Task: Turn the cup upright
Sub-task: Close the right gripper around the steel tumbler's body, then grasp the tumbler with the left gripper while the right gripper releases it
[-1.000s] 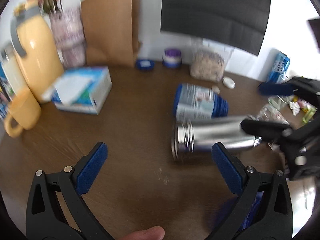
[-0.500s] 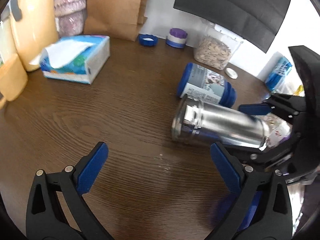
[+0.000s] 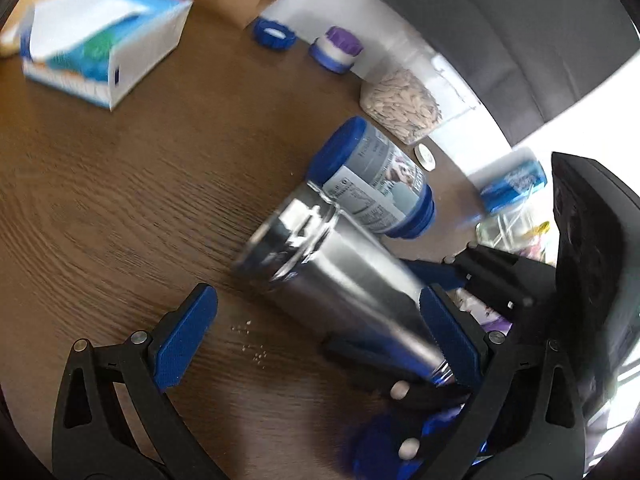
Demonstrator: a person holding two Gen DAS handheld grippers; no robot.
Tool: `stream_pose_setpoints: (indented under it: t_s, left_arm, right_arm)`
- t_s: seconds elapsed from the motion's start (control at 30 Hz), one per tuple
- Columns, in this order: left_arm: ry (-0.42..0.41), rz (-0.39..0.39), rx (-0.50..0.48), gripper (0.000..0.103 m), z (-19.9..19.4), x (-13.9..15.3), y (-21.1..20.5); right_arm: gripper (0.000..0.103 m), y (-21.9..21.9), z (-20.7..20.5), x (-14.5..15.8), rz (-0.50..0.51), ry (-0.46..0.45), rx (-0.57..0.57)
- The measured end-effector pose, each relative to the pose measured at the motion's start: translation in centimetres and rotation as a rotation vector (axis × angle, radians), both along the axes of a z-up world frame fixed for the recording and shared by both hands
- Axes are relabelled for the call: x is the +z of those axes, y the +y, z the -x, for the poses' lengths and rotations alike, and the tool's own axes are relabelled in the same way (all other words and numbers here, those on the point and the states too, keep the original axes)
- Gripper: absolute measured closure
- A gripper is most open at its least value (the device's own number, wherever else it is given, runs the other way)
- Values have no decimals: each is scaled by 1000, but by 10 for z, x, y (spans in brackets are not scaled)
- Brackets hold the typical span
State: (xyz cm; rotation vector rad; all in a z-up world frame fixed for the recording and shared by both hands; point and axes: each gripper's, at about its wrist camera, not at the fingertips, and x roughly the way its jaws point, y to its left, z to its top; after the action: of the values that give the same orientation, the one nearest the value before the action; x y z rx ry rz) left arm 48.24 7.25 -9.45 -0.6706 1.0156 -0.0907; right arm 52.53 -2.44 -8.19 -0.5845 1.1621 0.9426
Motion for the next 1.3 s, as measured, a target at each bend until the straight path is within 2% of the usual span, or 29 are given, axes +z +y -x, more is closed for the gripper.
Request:
stream_pose_setpoints:
  t_s: [0.07,0.1,0.17,0.3,0.4,0.53,0.6,0.7,0.87,1.0,1.1,1.17,1.2,1.23,1.3]
  left_arm:
    - [10,51,21,8,-3,-5,8]
    - [17,76,38,15,-3,-6,13]
    - [29,74,54,19,-1,-5,21]
    - [63,-15,41,28,2,-3,34]
    - [70,-125,-26,31,16,-1,36]
    - [51,-181,-158,32,47,2,31]
    - [24,-252,-244,32,66,5,19]
    - [-3,-342,-353,33,93,8,-3]
    - [-52,-389,-457,34,131,19,-35]
    - [-93,-387,-480,27,171,31,-45]
    - [-96,-388,-509,26,188,31,-55]
    - [-56,-408,-504,28,185,23,-66]
    - [-41,-399,-505,35,181,20,-71]
    - [-34,-387,-500,38,178,18,-73]
    - [-46,-426,-486,38,181,19,-82]
  right_arm:
    - [30,12,5,1,6,9,14]
    - [30,18,6,0,15,28,6]
    - [30,25,10,1,25,68,6]
    - [30,35,36,10,-23,164,54]
    - [30,42,62,17,-66,210,79]
    - [30,32,111,24,-89,253,77]
    - [30,20,130,26,-88,230,50]
    - [30,-5,161,34,-68,133,-14]
    - [30,-47,215,46,-109,34,-87]
    - [30,-75,238,47,-196,26,-160]
    - [30,-99,259,45,-260,23,-231]
    - [30,-118,268,45,-304,16,-287]
    - [30,-126,268,44,-326,20,-319]
    - [30,-137,271,44,-362,22,-364]
    - [30,-151,275,45,-406,7,-432]
